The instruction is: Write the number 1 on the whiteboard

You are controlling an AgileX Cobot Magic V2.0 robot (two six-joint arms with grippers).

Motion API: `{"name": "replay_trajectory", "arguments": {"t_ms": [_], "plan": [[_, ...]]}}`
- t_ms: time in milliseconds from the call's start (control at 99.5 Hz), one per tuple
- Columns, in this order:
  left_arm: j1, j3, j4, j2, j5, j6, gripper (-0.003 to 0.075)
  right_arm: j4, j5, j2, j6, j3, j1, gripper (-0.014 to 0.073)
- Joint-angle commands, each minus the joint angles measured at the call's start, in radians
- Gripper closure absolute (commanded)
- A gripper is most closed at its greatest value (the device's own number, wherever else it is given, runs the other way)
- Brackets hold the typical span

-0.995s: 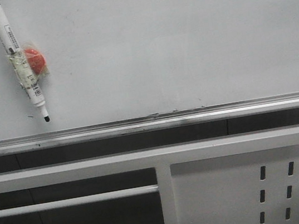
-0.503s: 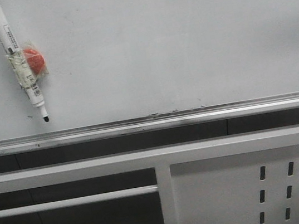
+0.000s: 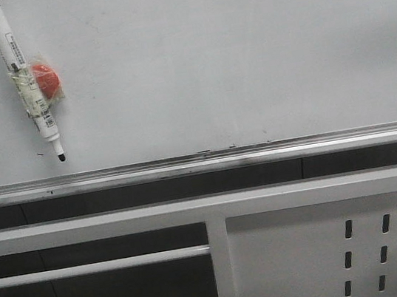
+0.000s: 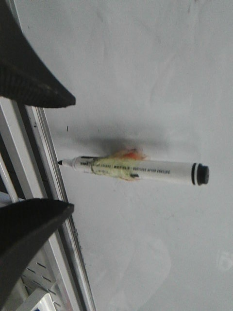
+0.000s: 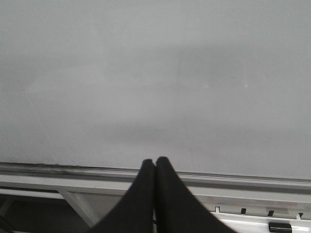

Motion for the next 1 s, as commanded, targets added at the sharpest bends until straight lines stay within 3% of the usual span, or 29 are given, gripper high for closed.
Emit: {"name": "replay_trajectory", "arguments": {"t_ms": [0,121,312,513,895,935,985], "plan": [[-0.043,-0.027,-0.002,0.108,-0.230,-0.014,0.0346,0.012,-0.087,0.013,-0.011,-0.036,0.000,0.0663],[-0.075,-0.027,-0.032,0.267,-0.431,-0.021,0.0346,0.014,-0.085,0.013,-0.011,-0.036,0.000,0.0663],[-0.079,-0.035,-0.010,0.501,-0.697,-0.166,0.0346,0.014,-0.085,0.013,-0.011,-0.036,0.000,0.0663],[-0.079,-0.094,-0.014,0.618,-0.695,-0.221,0.0352,0.014,-0.085,0.013,-0.011,-0.036,0.000,0.0663],[-0.079,-0.182,-0.053,0.621,-0.695,-0.221,0.0355,0.014,-0.085,0.013,-0.011,-0.036,0.000,0.0663],[-0.079,-0.182,-0.068,0.621,-0.693,-0.221,0.0381,0.014,-0.085,0.013,-0.011,-0.036,0.000,0.0663],[-0.079,-0.182,-0.083,0.621,-0.686,-0.221,0.0470,0.014,-0.083,0.013,-0.011,-0.036,0.000,0.0663]]}}
